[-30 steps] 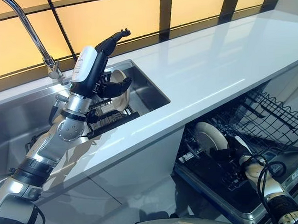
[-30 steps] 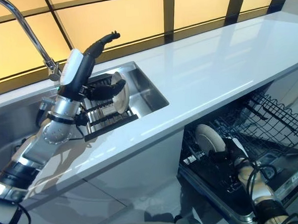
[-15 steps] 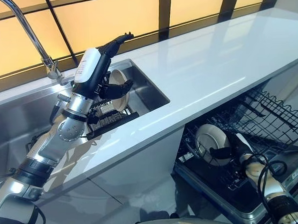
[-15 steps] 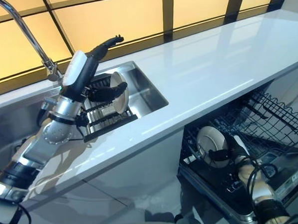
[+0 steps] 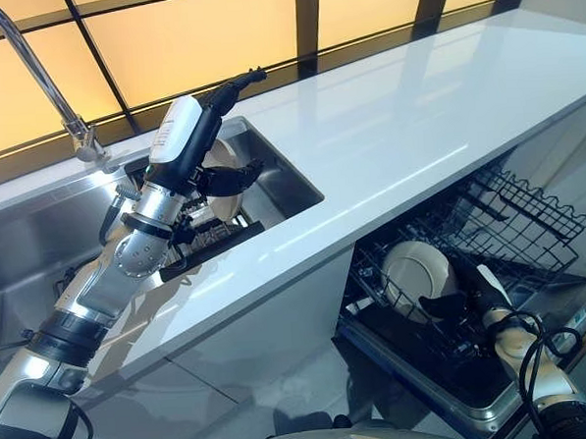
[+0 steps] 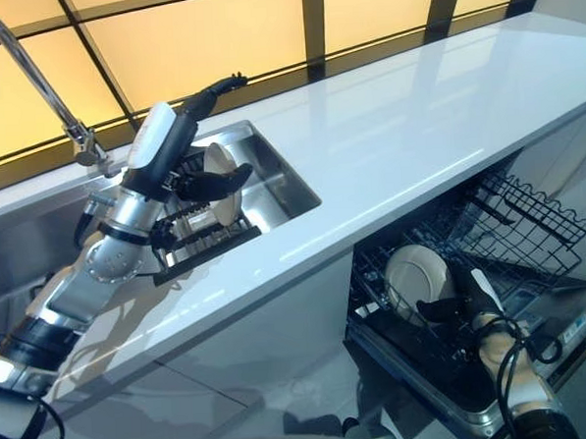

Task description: Pick up plates and place into dishwasher.

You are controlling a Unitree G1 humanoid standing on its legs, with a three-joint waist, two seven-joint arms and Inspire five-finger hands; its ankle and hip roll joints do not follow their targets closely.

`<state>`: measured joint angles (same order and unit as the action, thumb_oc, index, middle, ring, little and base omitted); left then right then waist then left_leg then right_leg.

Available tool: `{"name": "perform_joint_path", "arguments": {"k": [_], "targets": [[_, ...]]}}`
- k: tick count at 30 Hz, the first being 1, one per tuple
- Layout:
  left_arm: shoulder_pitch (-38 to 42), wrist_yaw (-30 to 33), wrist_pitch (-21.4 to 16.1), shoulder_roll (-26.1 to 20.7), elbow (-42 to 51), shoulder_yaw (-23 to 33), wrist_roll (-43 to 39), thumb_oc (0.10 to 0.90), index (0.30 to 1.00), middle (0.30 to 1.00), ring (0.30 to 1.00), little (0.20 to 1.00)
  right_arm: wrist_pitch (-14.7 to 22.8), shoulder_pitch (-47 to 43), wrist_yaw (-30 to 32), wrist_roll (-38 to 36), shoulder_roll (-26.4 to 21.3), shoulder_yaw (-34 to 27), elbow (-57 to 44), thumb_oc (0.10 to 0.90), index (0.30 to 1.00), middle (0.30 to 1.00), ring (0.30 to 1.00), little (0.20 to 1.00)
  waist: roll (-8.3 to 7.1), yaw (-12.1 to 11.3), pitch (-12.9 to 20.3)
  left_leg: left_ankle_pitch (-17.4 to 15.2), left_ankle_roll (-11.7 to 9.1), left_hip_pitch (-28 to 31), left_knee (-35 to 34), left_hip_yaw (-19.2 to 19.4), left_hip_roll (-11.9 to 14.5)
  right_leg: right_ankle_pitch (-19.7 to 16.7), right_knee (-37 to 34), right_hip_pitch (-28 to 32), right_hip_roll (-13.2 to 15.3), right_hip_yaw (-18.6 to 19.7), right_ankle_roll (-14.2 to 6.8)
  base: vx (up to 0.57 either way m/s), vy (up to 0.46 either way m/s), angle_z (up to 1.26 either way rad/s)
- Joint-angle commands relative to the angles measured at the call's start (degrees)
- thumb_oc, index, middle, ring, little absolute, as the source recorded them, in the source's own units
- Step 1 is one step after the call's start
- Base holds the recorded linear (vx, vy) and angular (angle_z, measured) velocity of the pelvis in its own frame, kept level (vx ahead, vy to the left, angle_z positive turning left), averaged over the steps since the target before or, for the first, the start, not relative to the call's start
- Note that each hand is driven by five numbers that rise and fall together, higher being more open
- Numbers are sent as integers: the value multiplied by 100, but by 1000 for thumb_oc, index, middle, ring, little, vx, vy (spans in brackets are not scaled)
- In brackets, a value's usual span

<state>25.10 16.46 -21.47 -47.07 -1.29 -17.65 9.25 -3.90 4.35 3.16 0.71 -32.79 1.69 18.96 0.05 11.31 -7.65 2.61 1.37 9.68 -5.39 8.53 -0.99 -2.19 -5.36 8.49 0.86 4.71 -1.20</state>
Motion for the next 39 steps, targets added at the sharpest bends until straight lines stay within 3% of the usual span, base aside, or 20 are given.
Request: {"name": "perform_joint_path", "arguments": {"k": [1,16,23,26,33,39], "targets": [[559,285,-306,139,-294,666,142,800,900,900,900,900,583,-412,162,243,-249,-619,-524,800,900,900,900,900,14,39,336,-995,287,184,39,0,-220,349,36,55,-596,112,-12,7,6,-5],[436,369,-278,-86,-238,862,41,800,900,900,900,900,686,-57,223,322,-310,-985,-1332,800,900,900,900,900,71,130,313,-1000,306,166,39,21,-250,348,36,22,-576,98,-30,1,1,-1],[362,423,-226,-136,-274,885,92,800,900,900,900,900,837,34,595,371,-409,-1274,-1516,800,900,900,900,900,93,183,303,-999,297,161,39,65,-248,335,36,6,-581,127,-45,0,0,0],[324,469,-229,-133,-289,903,110,800,900,900,900,900,936,50,990,497,-415,-1401,-1597,800,900,900,900,900,113,200,286,-1001,305,167,39,81,-247,330,36,7,-581,145,-45,-2,15,-4],[242,584,-119,-93,-242,962,228,800,900,900,900,900,1713,-10,2753,1455,-368,-1777,-1871,800,900,900,900,900,197,211,291,-1015,325,168,39,104,-254,326,36,-5,-595,207,-63,0,2,0],[92,701,22,-191,-227,1100,508,800,900,900,900,900,2195,-79,3861,2209,-385,-2016,-2330,800,900,900,900,900,295,175,324,-1021,331,177,39,130,-263,336,36,-5,-590,210,-88,20,7,-8]]}}
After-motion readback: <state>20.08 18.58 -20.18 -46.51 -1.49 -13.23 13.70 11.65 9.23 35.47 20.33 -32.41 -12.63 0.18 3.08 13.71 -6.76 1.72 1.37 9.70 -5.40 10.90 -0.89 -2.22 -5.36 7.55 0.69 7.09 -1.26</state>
